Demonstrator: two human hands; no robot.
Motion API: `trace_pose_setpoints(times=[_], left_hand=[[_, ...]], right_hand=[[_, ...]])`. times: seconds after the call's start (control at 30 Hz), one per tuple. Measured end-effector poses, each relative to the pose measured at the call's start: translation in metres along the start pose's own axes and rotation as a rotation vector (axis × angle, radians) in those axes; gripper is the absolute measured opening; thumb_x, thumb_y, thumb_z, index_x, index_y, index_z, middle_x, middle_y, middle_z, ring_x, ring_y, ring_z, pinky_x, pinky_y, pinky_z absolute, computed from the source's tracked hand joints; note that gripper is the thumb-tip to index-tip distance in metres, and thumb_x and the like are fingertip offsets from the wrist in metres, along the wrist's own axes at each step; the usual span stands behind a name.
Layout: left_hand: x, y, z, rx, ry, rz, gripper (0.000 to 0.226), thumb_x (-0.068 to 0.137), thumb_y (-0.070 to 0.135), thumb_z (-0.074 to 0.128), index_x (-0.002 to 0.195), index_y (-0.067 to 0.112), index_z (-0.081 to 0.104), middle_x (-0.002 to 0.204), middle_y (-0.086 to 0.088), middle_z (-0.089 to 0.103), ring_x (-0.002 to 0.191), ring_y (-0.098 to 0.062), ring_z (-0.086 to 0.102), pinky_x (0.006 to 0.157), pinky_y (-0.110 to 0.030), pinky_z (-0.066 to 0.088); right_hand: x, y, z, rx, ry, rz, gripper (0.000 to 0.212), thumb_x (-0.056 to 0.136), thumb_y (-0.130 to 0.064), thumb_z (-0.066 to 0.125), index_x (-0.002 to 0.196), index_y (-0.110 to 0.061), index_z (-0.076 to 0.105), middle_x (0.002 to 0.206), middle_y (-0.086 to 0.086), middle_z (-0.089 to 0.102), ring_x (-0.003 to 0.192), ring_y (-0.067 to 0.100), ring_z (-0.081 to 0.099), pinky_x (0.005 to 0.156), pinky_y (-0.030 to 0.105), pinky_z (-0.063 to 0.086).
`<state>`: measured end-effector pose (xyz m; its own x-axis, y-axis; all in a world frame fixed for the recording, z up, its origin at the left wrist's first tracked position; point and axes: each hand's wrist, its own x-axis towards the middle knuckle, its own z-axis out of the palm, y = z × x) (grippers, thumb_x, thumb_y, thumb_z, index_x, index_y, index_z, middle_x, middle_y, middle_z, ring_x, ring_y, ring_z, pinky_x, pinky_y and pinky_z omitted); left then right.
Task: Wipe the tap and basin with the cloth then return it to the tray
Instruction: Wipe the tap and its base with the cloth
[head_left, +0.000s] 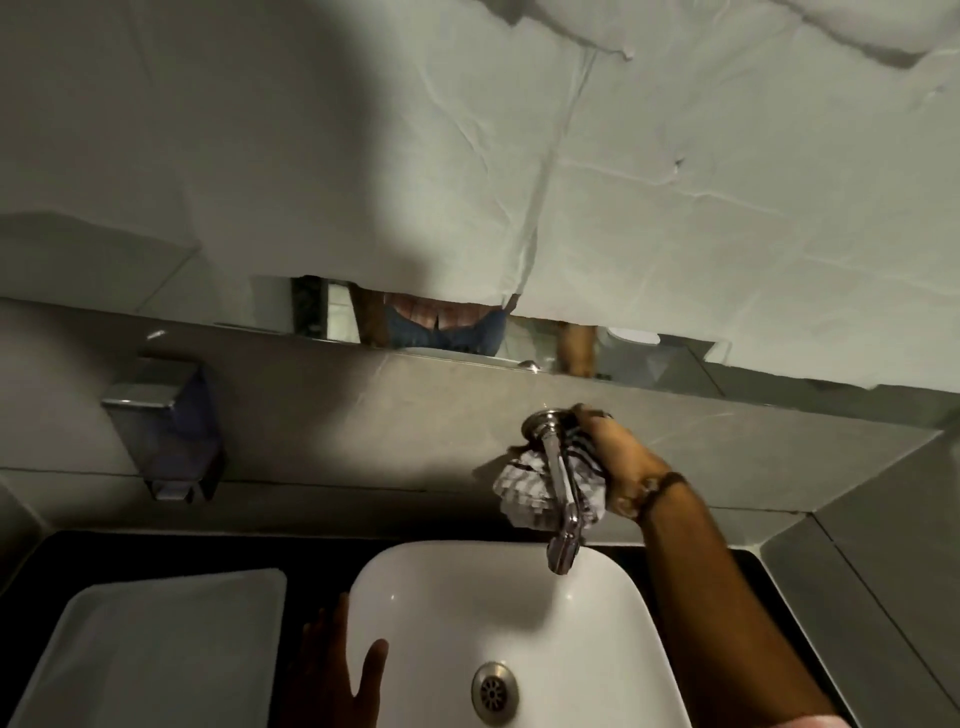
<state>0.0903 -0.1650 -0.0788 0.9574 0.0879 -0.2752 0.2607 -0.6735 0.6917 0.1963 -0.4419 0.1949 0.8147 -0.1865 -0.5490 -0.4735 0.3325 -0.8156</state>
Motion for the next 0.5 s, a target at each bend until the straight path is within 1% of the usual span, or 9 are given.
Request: trace_pose_setpoints(times=[0.07, 0.13, 0.23, 0.3, 0.37, 0.4, 0.43, 0.47, 0.5], left_hand=[[0.0, 0.001, 0.0, 0.01, 0.013, -0.001, 0.113, 0.061, 0.086, 0.015, 0.157, 0.025, 0.014, 0.164, -0.008, 0.028, 0.151, -0.032, 0.025, 0.123, -0.052, 0.022], [0.001, 0.002, -0.001, 0.024, 0.025, 0.01, 0.119, 0.058, 0.09, 0.013, 0.156, 0.023, 0.016, 0.163, -0.008, 0.03, 0.15, -0.031, 0.029, 0.123, -0.05, 0.023], [0.001, 0.006, -0.003, 0.05, 0.027, -0.005, 0.114, 0.059, 0.085, 0.014, 0.156, 0.024, 0.013, 0.163, -0.008, 0.03, 0.15, -0.029, 0.029, 0.124, -0.05, 0.022], [-0.001, 0.006, -0.004, 0.061, 0.034, 0.003, 0.12, 0.057, 0.092, 0.009, 0.156, 0.024, 0.013, 0.163, -0.008, 0.03, 0.149, -0.029, 0.03, 0.123, -0.05, 0.023], [-0.003, 0.006, -0.004, 0.058, 0.047, 0.008, 0.122, 0.056, 0.095, 0.003, 0.156, 0.026, 0.013, 0.163, -0.007, 0.031, 0.149, -0.03, 0.03, 0.123, -0.049, 0.023], [-0.004, 0.007, -0.003, 0.055, 0.055, 0.009, 0.119, 0.058, 0.094, 0.005, 0.156, 0.027, 0.012, 0.163, -0.007, 0.031, 0.149, -0.029, 0.03, 0.123, -0.049, 0.024], [-0.005, 0.006, -0.003, 0.053, 0.06, 0.012, 0.115, 0.061, 0.092, 0.007, 0.156, 0.028, 0.013, 0.163, -0.007, 0.031, 0.149, -0.03, 0.029, 0.123, -0.05, 0.024], [-0.007, 0.005, -0.002, 0.05, 0.063, 0.012, 0.112, 0.063, 0.091, 0.009, 0.156, 0.028, 0.014, 0.162, -0.007, 0.032, 0.149, -0.03, 0.029, 0.122, -0.051, 0.025], [-0.007, 0.004, -0.001, 0.05, 0.067, 0.014, 0.111, 0.064, 0.091, 0.009, 0.156, 0.028, 0.015, 0.162, -0.007, 0.032, 0.149, -0.03, 0.03, 0.122, -0.051, 0.026]], right_hand=[[0.008, 0.012, -0.02, 0.24, -0.176, 0.241, 0.075, 0.104, -0.052, 0.037, 0.139, 0.011, 0.058, 0.144, 0.033, 0.057, 0.13, 0.049, 0.058, 0.114, 0.06, 0.041], [0.019, 0.027, -0.03, 0.413, -0.234, 0.332, 0.075, 0.103, -0.054, 0.036, 0.141, 0.008, 0.058, 0.142, 0.032, 0.059, 0.129, 0.05, 0.06, 0.117, 0.063, 0.037], [0.022, 0.04, -0.025, 0.455, -0.241, 0.317, 0.075, 0.103, -0.058, 0.04, 0.139, 0.003, 0.062, 0.142, 0.028, 0.062, 0.131, 0.047, 0.06, 0.118, 0.064, 0.035], [0.018, 0.036, -0.02, 0.442, -0.223, 0.273, 0.076, 0.1, -0.059, 0.045, 0.138, 0.006, 0.061, 0.145, 0.03, 0.058, 0.137, 0.046, 0.054, 0.12, 0.063, 0.034], [0.011, 0.032, -0.013, 0.231, -0.022, 0.054, 0.067, 0.103, -0.055, 0.048, 0.132, 0.002, 0.066, 0.136, 0.03, 0.064, 0.125, 0.038, 0.065, 0.111, 0.052, 0.048], [0.004, 0.033, -0.007, 0.007, 0.127, -0.089, 0.058, 0.104, -0.053, 0.047, 0.124, -0.003, 0.07, 0.125, 0.026, 0.071, 0.109, 0.029, 0.073, 0.098, 0.041, 0.057], [-0.006, 0.036, 0.0, -0.273, 0.25, -0.234, 0.051, 0.105, -0.053, 0.046, 0.119, -0.01, 0.071, 0.116, 0.018, 0.073, 0.098, 0.023, 0.075, 0.088, 0.033, 0.058], [-0.014, 0.041, 0.006, -0.549, 0.327, -0.365, 0.047, 0.104, -0.054, 0.045, 0.118, -0.016, 0.069, 0.112, 0.011, 0.073, 0.096, 0.022, 0.073, 0.085, 0.032, 0.056], [-0.018, 0.049, 0.01, -0.776, 0.355, -0.475, 0.044, 0.104, -0.054, 0.046, 0.122, -0.019, 0.067, 0.114, 0.008, 0.071, 0.103, 0.026, 0.071, 0.088, 0.036, 0.055]])
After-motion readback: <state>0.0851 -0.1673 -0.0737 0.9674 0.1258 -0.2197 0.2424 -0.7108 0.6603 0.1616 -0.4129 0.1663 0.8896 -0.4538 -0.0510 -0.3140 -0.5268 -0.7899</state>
